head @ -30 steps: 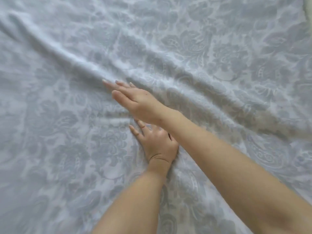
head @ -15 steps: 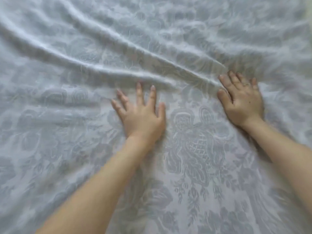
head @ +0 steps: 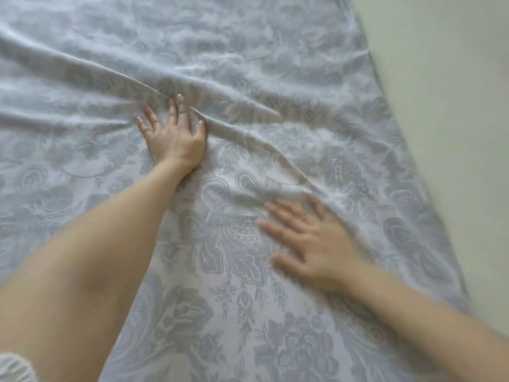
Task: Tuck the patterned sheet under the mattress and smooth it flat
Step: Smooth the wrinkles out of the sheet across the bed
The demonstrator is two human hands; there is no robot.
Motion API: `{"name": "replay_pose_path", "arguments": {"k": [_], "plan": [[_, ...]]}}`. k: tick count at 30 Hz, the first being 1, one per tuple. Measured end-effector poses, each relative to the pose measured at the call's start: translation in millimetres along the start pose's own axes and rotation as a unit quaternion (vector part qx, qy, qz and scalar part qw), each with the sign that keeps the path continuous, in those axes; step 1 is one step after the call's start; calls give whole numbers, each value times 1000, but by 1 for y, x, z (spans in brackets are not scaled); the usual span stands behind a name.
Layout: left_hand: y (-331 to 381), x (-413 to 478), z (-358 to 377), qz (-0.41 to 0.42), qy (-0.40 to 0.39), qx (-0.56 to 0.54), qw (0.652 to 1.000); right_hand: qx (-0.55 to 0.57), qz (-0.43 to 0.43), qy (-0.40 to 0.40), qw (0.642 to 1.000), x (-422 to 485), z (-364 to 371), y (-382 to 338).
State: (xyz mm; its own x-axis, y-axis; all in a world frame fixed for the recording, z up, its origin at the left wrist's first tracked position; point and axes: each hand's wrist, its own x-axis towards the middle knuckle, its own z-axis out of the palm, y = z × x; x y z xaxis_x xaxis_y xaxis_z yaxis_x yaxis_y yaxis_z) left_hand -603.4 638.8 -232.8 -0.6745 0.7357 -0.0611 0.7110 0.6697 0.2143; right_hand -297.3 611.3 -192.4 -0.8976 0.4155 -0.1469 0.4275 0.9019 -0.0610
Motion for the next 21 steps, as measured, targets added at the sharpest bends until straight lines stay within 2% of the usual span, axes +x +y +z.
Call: {"name": "replay_pose_path", "arguments": {"k": [2, 3, 4, 7, 9, 11, 12, 13, 15, 16, 17, 19, 20, 21], "plan": [[0, 3, -2, -13, -35, 8, 999, -37, 238, 28, 970, -8, -7, 87], [1, 3, -6, -22, -53, 19, 998, -47, 297, 29, 953, -10, -7, 110], [6, 2, -11, -33, -66, 28, 997, -48, 309, 32, 949, -10, -3, 118], [46, -41, -27, -46, -84, 26, 995, -15, 275, 38, 960, -10, 10, 106], [81, -102, -18, 74, -74, 10, 994, 8, 271, 49, 961, -10, 10, 115], [96, -158, -1, 214, -61, 9, 975, 32, 287, 35, 957, -4, 1, 119], [94, -168, 6, 244, -55, 9, 968, 36, 304, 32, 951, -6, -6, 112], [90, -167, 13, 244, -48, 4, 969, 28, 320, 45, 946, -14, -9, 100], [84, -154, 23, 230, -34, 1, 973, 17, 321, 125, 939, -44, -13, 44], [84, -150, 25, 236, -35, 0, 971, 34, 292, 160, 942, -69, -10, -4], [85, -149, 27, 243, -35, 2, 969, 62, 220, 160, 960, -96, -2, -58], [87, -150, 26, 249, -31, 1, 968, 64, 70, 113, 989, -146, 16, -136], [87, -150, 25, 247, -36, -3, 968, 40, 39, 93, 994, -162, 23, -135], [86, -149, 25, 244, -44, -5, 969, 19, 66, 77, 995, -174, 30, -114]]}}
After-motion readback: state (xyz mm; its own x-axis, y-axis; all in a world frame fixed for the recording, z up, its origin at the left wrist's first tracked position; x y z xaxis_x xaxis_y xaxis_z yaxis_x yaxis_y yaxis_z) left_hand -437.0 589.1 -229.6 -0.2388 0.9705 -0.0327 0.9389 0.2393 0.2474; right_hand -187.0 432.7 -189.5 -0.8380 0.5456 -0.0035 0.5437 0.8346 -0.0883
